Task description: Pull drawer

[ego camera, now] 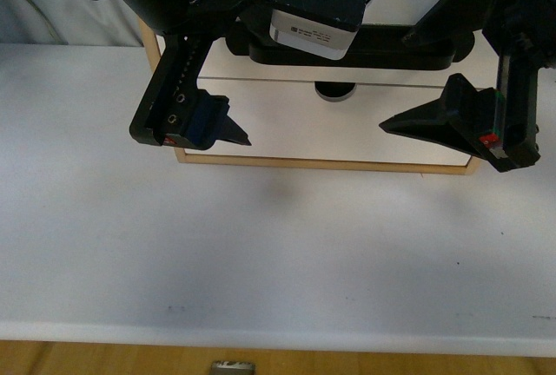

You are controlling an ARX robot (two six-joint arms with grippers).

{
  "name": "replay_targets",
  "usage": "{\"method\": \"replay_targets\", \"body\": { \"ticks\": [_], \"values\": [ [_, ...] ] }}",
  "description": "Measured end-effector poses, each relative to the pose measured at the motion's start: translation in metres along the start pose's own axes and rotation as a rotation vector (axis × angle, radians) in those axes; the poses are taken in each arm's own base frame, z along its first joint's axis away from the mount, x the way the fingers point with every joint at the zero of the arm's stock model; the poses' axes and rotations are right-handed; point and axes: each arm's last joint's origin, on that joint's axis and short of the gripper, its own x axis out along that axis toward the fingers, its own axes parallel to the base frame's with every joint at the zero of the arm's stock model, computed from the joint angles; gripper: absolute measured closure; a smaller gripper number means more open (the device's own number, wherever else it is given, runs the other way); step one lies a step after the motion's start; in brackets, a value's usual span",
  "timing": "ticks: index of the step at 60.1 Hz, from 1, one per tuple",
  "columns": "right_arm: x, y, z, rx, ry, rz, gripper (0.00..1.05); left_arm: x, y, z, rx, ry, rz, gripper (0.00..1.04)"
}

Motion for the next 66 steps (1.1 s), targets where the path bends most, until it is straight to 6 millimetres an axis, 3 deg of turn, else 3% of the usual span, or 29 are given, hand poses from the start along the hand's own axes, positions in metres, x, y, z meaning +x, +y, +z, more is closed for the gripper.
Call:
{"method": "replay_targets", "body": {
  "ticks": [22, 66],
  "values": [
    [0.012, 0.002, -0.002, 0.018, 0.008, 0.043, 0.09, 0.001, 0.0, -0.001, 0.0, -0.01, 0.004, 0.07],
    [-0.003, 0.015, 0.003, -0.02, 0.035, 0.156, 0.09, -0.01, -0.017, 0.003, 0.072, 0.004, -0.08, 0.06]
  ]
}}
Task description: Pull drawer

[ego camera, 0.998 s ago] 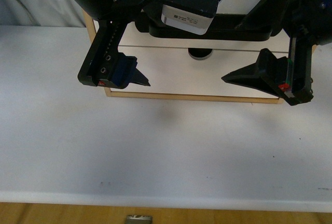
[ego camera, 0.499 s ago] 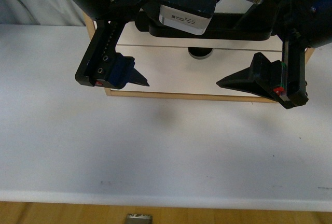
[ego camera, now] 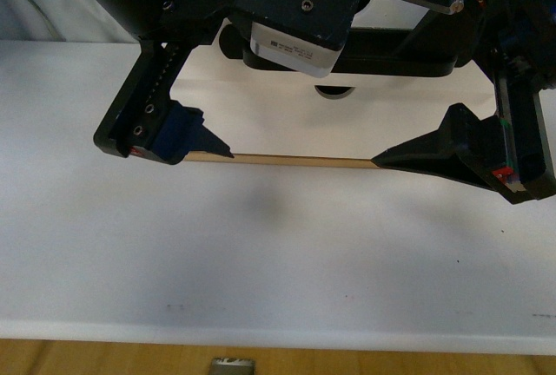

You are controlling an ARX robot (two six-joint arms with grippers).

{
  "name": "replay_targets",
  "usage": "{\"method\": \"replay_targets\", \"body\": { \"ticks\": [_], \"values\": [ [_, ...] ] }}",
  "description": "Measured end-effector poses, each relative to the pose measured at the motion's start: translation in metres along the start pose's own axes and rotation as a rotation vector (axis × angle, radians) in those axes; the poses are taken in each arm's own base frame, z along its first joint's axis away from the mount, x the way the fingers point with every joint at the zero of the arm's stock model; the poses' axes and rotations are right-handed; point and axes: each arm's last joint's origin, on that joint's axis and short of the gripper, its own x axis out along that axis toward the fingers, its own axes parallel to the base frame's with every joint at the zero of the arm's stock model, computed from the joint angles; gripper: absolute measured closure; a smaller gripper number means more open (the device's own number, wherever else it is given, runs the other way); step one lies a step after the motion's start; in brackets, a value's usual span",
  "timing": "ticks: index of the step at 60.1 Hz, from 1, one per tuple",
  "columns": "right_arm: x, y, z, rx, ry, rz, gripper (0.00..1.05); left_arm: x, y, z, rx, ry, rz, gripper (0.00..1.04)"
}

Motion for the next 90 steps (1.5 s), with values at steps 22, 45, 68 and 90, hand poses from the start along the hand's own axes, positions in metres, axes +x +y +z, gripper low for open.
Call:
{"method": "replay_targets", "body": {
  "ticks": [22, 45, 68, 90],
  "values": [
    [-0.015, 0.038, -0.001, -0.045, -0.005, 0.037, 0.09, -0.014, -0.04, 0.008, 0.073, -0.033, 0.006, 0.06],
    [-0.024, 0.066, -0.003, -0.059, -0.019, 0.046, 0.09, -0.025, -0.064, 0.016, 0.077, -0.082, 0.024, 0.06],
    [-0.06, 0.068, -0.004, -0.007, -0.091, -0.078, 0.09, -0.071, -0.064, 0.017, 0.019, -0.164, 0.228, 0.06],
    [-0.114, 0.071, -0.004, 0.0, -0.203, -0.458, 0.09, -0.124, -0.07, 0.012, -0.066, -0.219, 0.603, 0.06]
  ]
}}
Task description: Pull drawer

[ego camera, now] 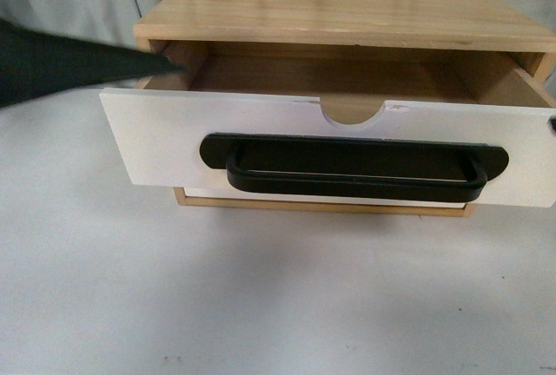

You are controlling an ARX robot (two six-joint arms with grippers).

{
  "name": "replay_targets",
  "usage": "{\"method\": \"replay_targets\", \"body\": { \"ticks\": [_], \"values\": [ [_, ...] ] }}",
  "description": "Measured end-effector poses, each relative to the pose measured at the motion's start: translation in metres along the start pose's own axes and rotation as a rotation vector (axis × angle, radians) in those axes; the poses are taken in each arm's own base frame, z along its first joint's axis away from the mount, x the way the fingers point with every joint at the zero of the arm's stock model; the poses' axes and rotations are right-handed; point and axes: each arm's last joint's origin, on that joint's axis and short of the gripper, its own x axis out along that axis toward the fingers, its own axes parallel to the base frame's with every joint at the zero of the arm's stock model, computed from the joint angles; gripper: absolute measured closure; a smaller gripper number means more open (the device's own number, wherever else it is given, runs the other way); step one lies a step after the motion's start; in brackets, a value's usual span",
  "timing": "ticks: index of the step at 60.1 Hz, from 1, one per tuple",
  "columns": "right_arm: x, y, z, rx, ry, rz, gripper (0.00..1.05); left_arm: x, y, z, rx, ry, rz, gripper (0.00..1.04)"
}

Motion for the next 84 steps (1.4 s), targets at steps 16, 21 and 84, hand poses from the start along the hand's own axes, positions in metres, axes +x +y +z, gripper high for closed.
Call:
{"method": "replay_targets", "body": {
  "ticks": [16, 21, 84],
  "values": [
    [-0.042, 0.013, 0.0, 0.066, -0.075, -0.377, 0.09, -0.048, -0.005, -0.024, -0.196, 0.087, 0.402, 0.06],
    [-0.052, 0.023, -0.008, 0.129, -0.078, -0.499, 0.09, -0.065, -0.019, -0.031, -0.309, 0.118, 0.479, 0.06],
    [-0.08, 0.102, -0.055, 0.697, -0.127, -0.829, 0.91, -0.099, -0.142, -0.049, -1.242, 0.113, 0.897, 0.91]
  ]
}}
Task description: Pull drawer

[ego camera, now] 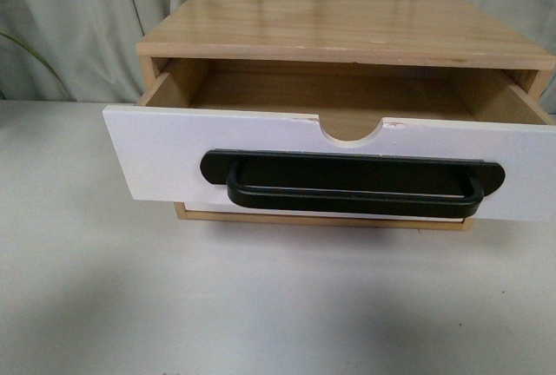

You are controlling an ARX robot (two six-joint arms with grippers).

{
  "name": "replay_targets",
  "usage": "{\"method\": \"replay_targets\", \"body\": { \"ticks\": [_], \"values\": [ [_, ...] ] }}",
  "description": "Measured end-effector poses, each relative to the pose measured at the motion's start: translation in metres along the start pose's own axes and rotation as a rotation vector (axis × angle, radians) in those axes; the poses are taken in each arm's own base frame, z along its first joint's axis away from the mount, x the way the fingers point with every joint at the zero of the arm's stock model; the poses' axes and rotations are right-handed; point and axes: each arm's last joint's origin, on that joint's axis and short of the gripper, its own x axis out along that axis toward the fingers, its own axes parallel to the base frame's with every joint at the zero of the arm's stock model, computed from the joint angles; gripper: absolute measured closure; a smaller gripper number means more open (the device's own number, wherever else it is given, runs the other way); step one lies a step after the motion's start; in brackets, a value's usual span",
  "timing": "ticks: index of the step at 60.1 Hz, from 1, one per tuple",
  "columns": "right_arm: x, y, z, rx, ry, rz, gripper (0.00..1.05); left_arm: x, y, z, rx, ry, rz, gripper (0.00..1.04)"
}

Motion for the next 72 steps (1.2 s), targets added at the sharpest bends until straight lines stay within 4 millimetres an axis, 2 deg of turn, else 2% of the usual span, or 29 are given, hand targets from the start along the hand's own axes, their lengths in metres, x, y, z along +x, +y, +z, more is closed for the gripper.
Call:
{"method": "replay_targets", "body": {
  "ticks": [2, 4, 18, 22, 57, 59, 65, 72],
  "values": [
    [0.0, 0.0, -0.001, 0.002, 0.0, -0.006, 0.99, -0.001, -0.002, -0.002, 0.0, 0.001, -0.013, 1.0],
    [0.0, 0.0, -0.003, 0.001, 0.0, -0.003, 1.03, -0.002, -0.002, -0.004, -0.005, 0.003, -0.007, 1.01],
    [0.0, 0.0, -0.01, 0.004, -0.006, -0.003, 1.04, -0.006, -0.002, -0.01, -0.008, 0.001, -0.008, 1.01],
    [0.0, 0.0, -0.018, 0.004, -0.003, -0.001, 1.04, -0.012, -0.002, -0.021, -0.008, 0.035, -0.007, 1.01],
    [0.0, 0.0, -0.018, 0.005, -0.003, -0.003, 1.04, -0.016, -0.002, -0.019, -0.009, -0.002, -0.008, 1.01],
    [0.0, 0.0, -0.018, 0.004, -0.003, -0.003, 1.01, -0.016, -0.002, -0.019, -0.009, -0.002, -0.008, 1.01],
    [0.0, 0.0, -0.018, 0.004, -0.003, -0.003, 0.84, -0.016, -0.002, -0.019, -0.011, -0.002, -0.008, 0.84],
    [0.0, 0.0, -0.018, 0.004, -0.003, -0.003, 0.54, -0.016, -0.002, -0.019, -0.011, -0.003, -0.008, 0.54]
  ]
}}
